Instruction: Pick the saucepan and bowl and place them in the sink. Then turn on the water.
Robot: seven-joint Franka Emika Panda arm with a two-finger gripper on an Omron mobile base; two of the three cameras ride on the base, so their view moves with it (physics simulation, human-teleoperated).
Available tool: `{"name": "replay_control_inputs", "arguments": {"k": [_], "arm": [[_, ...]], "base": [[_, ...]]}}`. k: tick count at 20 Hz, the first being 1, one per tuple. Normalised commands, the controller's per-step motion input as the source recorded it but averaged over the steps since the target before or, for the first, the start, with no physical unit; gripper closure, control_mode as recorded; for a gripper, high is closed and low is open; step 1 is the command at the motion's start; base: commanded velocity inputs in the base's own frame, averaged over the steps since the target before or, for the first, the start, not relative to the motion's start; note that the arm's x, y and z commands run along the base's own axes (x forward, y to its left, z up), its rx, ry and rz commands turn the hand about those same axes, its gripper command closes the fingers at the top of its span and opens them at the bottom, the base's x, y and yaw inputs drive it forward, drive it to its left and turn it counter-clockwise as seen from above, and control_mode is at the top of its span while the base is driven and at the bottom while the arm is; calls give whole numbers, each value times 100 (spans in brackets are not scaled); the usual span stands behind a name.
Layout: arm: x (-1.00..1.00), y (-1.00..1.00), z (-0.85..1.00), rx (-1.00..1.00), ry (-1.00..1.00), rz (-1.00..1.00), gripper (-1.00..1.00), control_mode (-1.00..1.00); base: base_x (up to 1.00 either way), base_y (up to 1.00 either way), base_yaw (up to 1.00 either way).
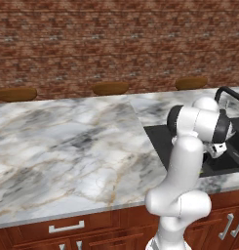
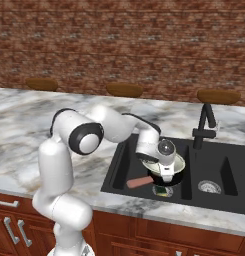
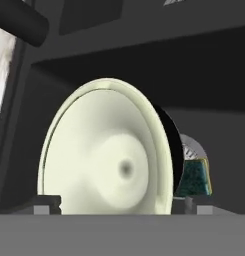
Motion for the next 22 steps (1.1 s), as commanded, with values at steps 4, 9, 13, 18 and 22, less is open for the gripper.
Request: {"name": "replay_control_inputs", "arguments": {"k": [4, 9, 13, 18, 22], "arm": [[-6, 28, 51, -12, 0, 10, -100, -100], [0, 33, 58, -10, 0, 17, -100, -100], [-6, 18, 53, -11, 0, 25, -100, -100], [-5, 11, 60, -9, 0, 27, -100, -100], [0, 14, 65, -10, 0, 26, -100, -100]], "base": [[0, 0, 0], [0, 0, 0], [0, 0, 0], [0, 0, 0], [0, 0, 0]]}}
